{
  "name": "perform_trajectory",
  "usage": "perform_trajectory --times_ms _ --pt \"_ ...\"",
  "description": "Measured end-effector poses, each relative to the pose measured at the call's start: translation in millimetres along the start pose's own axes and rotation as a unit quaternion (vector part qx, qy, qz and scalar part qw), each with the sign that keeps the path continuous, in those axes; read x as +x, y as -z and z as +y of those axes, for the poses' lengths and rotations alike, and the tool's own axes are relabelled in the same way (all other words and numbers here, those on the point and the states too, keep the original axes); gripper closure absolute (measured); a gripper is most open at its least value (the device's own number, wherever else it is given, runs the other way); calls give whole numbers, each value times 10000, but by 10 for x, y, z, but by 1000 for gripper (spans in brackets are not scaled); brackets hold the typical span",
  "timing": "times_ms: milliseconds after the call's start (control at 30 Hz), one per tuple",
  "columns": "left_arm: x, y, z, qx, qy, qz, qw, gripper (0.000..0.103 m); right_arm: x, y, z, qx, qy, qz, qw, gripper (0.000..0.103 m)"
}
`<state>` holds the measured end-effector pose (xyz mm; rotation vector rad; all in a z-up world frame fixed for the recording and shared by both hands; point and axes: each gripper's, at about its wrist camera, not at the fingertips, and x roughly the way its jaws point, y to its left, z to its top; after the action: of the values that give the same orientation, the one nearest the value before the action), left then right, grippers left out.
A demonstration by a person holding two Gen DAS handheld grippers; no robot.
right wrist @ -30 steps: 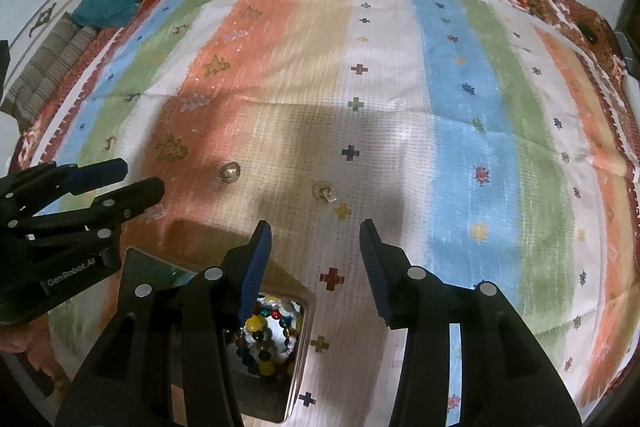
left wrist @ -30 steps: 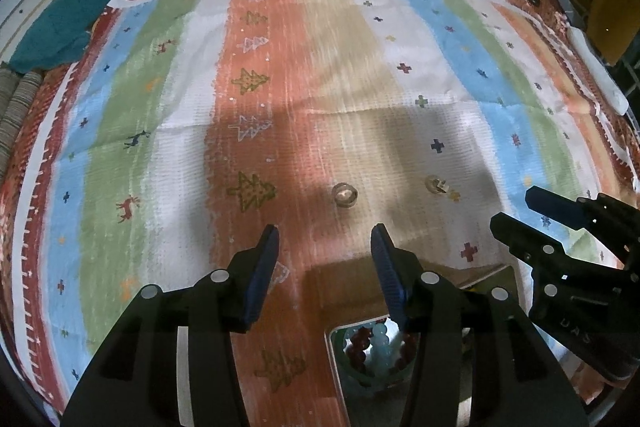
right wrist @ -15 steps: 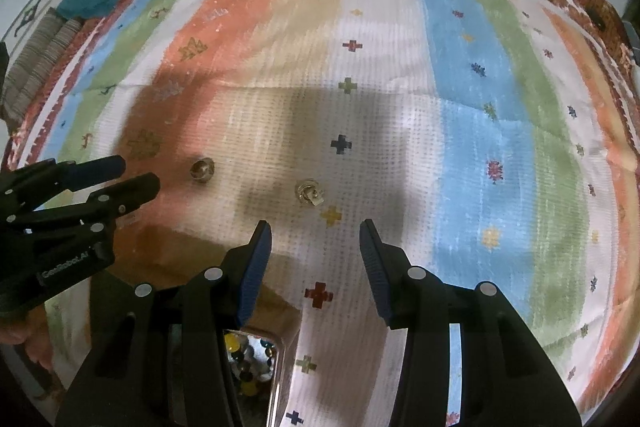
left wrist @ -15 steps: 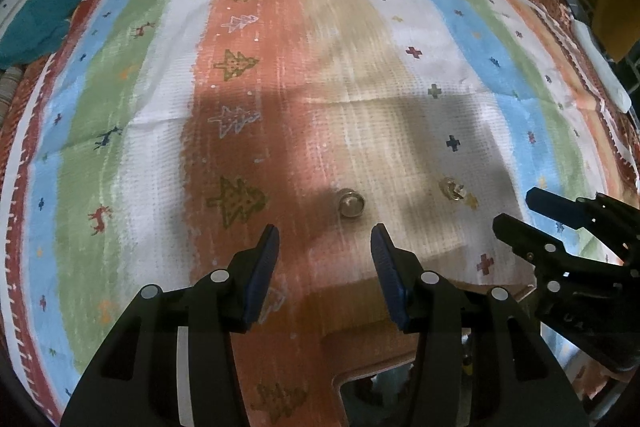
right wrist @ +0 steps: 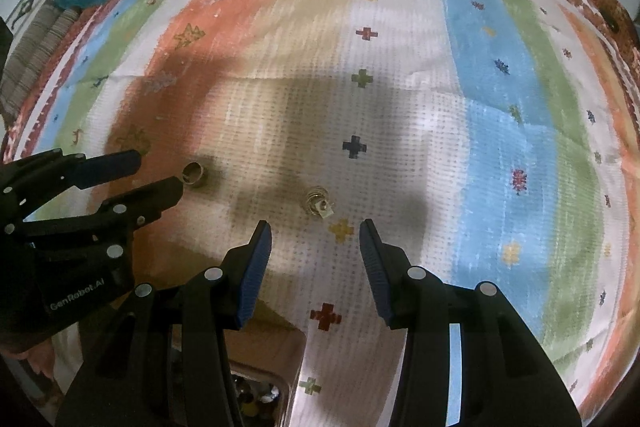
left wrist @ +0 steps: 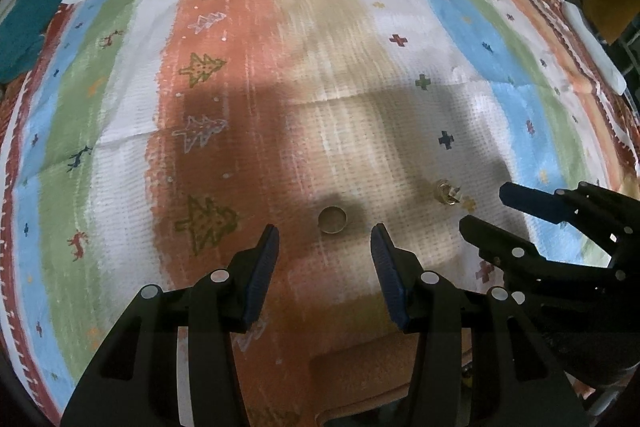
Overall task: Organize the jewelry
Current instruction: 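Grasp the small silver ring with the left tool while the right tool grasps the small gold ring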
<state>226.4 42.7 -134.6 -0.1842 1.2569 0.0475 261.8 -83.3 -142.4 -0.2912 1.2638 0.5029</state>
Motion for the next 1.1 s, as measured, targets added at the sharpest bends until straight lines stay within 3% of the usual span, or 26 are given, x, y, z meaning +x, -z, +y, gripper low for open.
perform_trajectory --times_ms 467,733,967,1100 --pt "199 -97 -11 60 31 213 9998 57 172 -90 -22 12 44 148 9999 57" --pt "299 -107 14 73 -4 303 9995 62 290 -139 -66 85 29 240 9997 64" --pt "338 -146 -13 156 -9 290 9995 73 354 -228 -28 27 48 264 9996 73" --pt "375 -156 -50 239 -108 310 9992 84 391 -272 5 -38 104 274 9996 80"
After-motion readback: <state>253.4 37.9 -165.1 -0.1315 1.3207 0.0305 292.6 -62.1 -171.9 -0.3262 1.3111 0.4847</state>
